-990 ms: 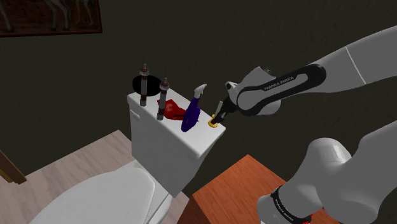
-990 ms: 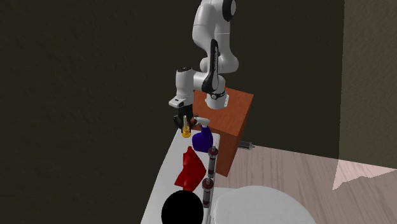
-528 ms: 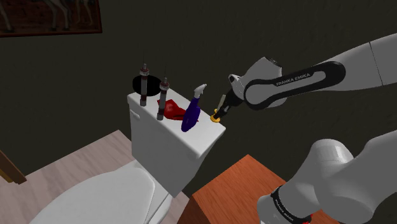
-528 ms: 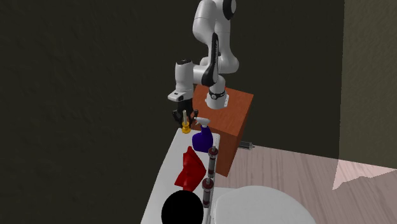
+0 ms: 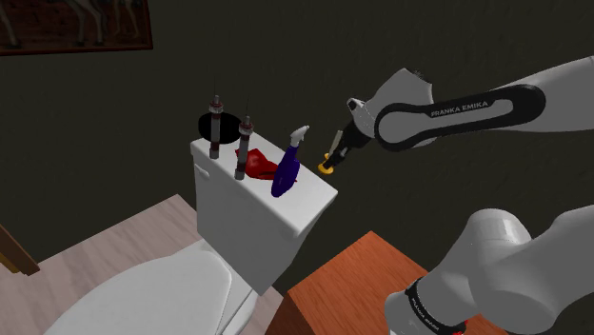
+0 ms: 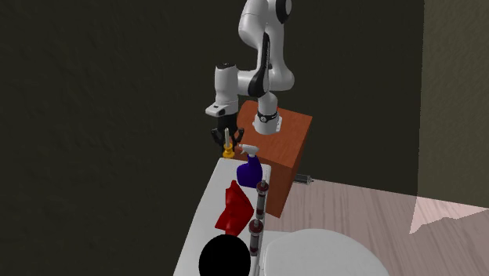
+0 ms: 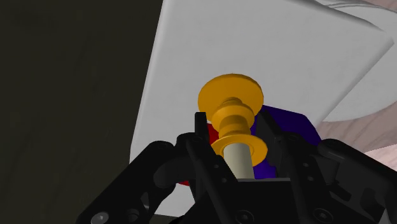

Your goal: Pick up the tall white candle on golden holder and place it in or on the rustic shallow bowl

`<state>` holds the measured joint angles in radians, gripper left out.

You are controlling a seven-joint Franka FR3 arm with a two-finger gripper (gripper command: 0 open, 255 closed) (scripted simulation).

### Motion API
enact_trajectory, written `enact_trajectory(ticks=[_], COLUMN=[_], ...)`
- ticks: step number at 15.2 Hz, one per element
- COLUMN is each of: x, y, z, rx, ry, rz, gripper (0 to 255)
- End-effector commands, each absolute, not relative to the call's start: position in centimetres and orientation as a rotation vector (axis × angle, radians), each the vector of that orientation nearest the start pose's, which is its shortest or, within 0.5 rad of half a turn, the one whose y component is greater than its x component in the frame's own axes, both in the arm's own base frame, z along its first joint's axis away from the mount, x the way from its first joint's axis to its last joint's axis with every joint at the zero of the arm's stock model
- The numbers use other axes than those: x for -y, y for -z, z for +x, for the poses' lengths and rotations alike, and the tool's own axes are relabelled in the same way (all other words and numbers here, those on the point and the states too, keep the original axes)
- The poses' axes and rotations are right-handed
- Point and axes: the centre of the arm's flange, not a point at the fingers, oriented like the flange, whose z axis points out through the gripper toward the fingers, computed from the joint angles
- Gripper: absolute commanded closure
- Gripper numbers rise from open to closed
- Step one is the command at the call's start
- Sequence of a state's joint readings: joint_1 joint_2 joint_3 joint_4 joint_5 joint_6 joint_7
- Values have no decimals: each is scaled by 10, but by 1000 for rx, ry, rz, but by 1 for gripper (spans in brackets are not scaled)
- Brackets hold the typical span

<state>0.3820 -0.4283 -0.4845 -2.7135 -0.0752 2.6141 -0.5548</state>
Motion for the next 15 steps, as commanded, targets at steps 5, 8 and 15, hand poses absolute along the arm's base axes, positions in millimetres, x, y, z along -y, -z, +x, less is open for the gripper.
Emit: enact_trajectory(ticks=[5,8,15], x=[33,33,3], y=[-407,-423,-425], z=[406,406,465], rx=[787,787,787], ry=[491,491,491], rz=[-2948,-2948,-2948], gripper=[255,255,255])
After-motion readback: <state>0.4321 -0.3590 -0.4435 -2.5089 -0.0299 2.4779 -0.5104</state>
